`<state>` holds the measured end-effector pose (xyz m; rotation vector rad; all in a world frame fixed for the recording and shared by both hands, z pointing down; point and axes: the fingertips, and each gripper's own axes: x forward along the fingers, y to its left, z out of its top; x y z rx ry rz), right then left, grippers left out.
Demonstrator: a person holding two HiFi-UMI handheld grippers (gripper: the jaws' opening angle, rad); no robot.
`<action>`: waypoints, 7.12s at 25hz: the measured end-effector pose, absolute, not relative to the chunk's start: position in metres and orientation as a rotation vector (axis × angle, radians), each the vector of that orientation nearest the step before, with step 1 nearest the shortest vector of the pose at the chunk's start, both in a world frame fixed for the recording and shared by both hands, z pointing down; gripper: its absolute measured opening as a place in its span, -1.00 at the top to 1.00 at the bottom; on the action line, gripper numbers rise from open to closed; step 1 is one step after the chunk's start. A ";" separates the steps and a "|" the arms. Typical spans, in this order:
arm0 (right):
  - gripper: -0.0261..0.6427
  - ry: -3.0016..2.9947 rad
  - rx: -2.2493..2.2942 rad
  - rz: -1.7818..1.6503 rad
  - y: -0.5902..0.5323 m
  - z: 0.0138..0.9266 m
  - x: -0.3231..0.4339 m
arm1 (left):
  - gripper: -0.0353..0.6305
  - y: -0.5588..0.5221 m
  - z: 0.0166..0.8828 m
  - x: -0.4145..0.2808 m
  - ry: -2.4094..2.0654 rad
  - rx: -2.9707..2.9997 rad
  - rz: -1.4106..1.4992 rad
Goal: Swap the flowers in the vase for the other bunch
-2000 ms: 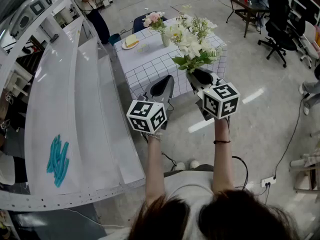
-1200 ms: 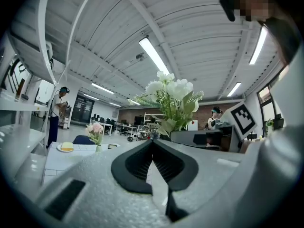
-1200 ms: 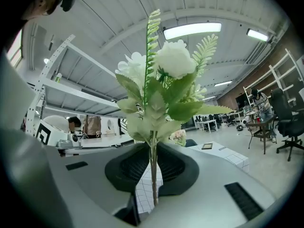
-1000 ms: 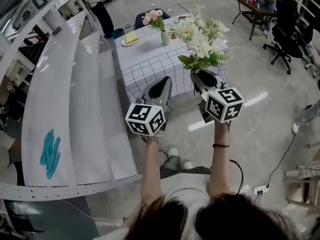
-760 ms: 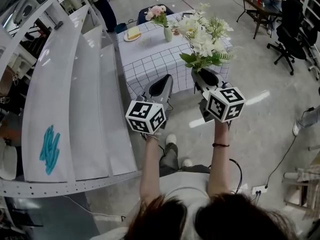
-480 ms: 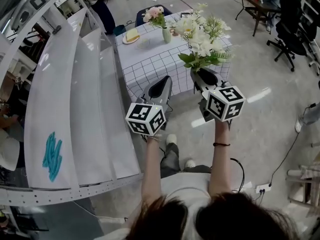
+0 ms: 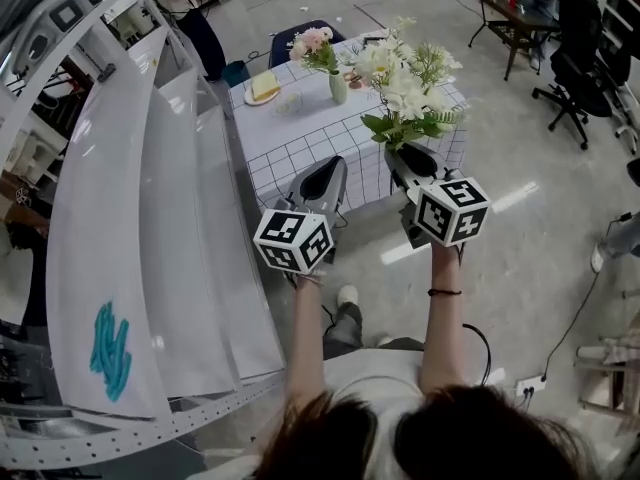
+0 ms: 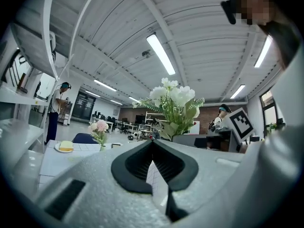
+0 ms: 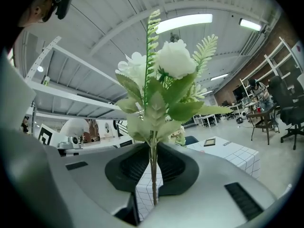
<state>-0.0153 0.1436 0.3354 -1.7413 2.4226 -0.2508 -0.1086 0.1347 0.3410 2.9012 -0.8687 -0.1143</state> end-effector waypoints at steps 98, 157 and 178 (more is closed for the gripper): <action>0.77 2.551 -1.598 -0.575 -0.236 0.396 0.114 | 0.85 -0.238 0.438 0.013 -1.044 2.599 -0.056; 0.77 2.618 -1.528 -0.719 -0.309 0.426 0.127 | 0.28 -0.310 0.502 0.004 -1.327 2.441 -0.063; 0.77 2.642 -1.473 -0.744 -0.331 0.432 0.137 | 0.28 -0.333 0.498 0.019 -1.361 2.507 -0.016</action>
